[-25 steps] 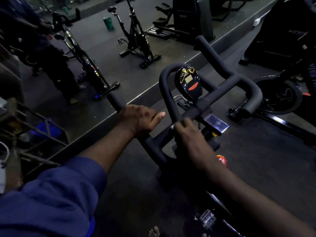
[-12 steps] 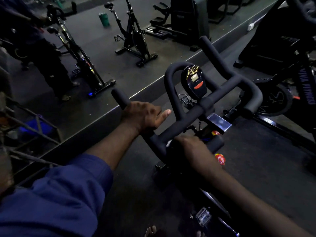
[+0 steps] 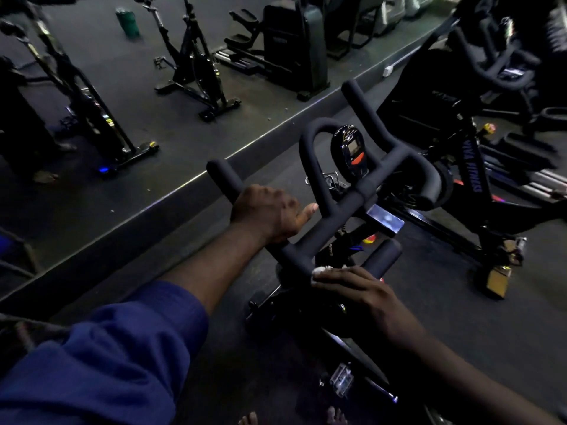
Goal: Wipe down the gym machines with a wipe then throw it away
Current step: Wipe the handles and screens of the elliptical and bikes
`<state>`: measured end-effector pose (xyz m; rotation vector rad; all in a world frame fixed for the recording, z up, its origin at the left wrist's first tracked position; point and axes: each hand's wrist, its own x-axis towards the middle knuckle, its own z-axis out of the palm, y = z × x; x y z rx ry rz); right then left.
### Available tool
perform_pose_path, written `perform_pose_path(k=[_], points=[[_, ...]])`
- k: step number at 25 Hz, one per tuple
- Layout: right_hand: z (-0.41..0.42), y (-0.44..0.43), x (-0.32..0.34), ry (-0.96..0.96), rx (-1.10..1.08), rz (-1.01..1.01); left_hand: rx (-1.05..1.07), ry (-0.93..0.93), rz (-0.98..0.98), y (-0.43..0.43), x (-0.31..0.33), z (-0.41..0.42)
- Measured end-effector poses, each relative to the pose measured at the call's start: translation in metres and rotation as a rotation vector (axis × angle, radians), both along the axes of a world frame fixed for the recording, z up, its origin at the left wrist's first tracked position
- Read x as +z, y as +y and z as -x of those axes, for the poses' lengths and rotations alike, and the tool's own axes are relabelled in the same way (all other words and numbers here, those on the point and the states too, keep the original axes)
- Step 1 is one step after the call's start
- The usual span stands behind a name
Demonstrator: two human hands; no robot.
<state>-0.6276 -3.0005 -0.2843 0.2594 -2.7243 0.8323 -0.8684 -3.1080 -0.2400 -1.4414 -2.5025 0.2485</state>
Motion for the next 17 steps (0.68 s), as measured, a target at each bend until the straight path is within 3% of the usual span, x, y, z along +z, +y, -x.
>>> perform_pose_path(k=[2, 5, 8, 12, 14, 17], points=[[-0.002, -0.002, 0.012, 0.06, -0.1, -0.036, -0.012, -0.021, -0.004, 0.001, -0.002, 0.001], [0.034, -0.038, 0.005, 0.135, -0.325, 0.062, -0.026, -0.045, -0.016, -0.002, -0.004, 0.002], [0.035, -0.061, -0.027, -0.049, -0.165, 0.189, -0.039, -0.077, -0.029, -0.004, -0.004, 0.003], [-0.024, -0.015, -0.018, -0.034, -0.073, 0.131, -0.036, -0.118, -0.043, -0.004, 0.0, 0.003], [-0.039, 0.003, -0.011, 0.117, -0.172, -0.017, -0.013, -0.223, -0.252, -0.007, 0.0, 0.0], [-0.027, 0.002, -0.014, 0.249, -0.509, 0.039, -0.066, -0.469, -0.624, 0.0, -0.008, -0.032]])
